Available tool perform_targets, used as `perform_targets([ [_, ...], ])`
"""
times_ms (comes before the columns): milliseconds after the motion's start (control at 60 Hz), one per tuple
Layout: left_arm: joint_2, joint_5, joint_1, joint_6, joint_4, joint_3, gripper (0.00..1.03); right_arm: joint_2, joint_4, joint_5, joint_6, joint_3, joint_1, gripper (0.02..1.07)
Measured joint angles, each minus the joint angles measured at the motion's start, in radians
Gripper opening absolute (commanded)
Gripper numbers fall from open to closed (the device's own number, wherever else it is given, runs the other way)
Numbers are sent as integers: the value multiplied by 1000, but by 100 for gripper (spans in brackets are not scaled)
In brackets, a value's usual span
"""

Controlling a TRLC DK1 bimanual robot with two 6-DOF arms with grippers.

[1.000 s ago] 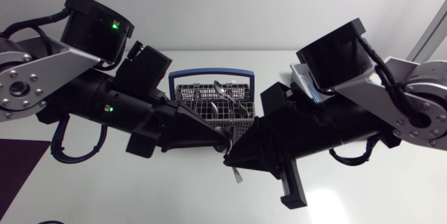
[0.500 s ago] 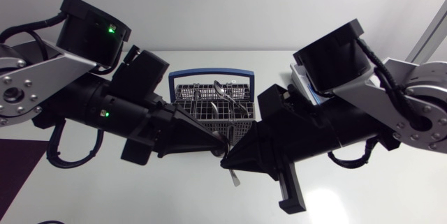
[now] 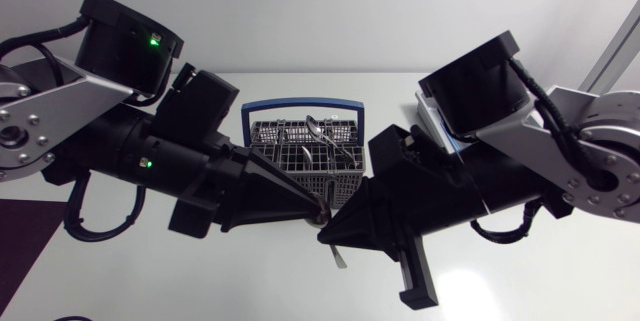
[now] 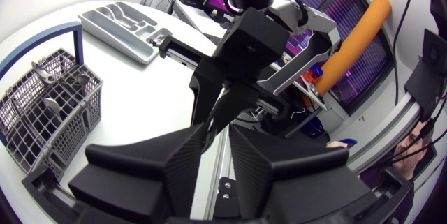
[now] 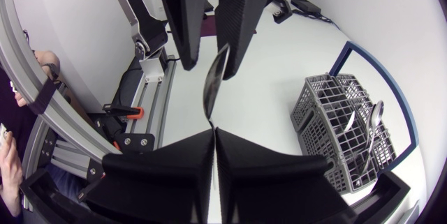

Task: Unload the cutlery basket into the drawer organizer.

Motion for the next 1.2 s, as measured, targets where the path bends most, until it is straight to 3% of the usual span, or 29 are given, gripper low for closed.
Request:
perform_targets([
  [200,0,-42,0,0,1,0,72,0,-4,17,0,-2,0,7],
  [367,0,-174,4,0,1,3,80,0,-50,46,-23,-18,-34,7],
  [733,12,-467,63,-70,111,54,80,-58,-285,34,-353,-47,-415,7],
  [1017,82,-644,48,-75,162,55,80,8,-381,16,-671,-21,-748,7],
  [1200,109,-835,-21,-65,184,55,80,147,-381,22,-861,38,-924,7],
])
